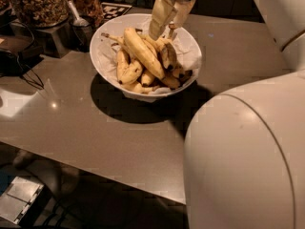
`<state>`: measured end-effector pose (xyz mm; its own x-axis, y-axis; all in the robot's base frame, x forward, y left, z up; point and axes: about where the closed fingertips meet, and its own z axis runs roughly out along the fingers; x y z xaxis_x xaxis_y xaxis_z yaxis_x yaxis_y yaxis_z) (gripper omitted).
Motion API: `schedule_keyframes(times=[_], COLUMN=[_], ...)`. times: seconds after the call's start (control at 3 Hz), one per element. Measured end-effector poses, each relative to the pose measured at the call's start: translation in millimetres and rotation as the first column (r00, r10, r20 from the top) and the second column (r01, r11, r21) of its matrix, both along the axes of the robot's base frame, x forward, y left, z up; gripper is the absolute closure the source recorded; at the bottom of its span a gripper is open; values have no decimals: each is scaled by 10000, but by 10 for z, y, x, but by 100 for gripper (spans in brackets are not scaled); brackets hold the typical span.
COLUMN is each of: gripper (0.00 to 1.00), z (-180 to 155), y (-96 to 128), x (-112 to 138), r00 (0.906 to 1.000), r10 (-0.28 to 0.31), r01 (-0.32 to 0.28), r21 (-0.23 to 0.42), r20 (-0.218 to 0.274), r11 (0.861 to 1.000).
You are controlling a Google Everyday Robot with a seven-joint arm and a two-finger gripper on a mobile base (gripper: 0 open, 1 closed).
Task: Pick banana from white bowl
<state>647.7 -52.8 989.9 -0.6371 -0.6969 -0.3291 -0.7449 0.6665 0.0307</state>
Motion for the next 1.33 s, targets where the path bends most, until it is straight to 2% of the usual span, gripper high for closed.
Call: schedule_keyframes(times=[0.33, 1.33], gripper=[35, 40], z=[-117, -435], y=[-9, -162], x=[55, 207], r00=[9997, 9953], r10=[-79, -517], r01=[78, 500], r21=[-41, -229], r20=[-245, -819], r11=[10000, 9985])
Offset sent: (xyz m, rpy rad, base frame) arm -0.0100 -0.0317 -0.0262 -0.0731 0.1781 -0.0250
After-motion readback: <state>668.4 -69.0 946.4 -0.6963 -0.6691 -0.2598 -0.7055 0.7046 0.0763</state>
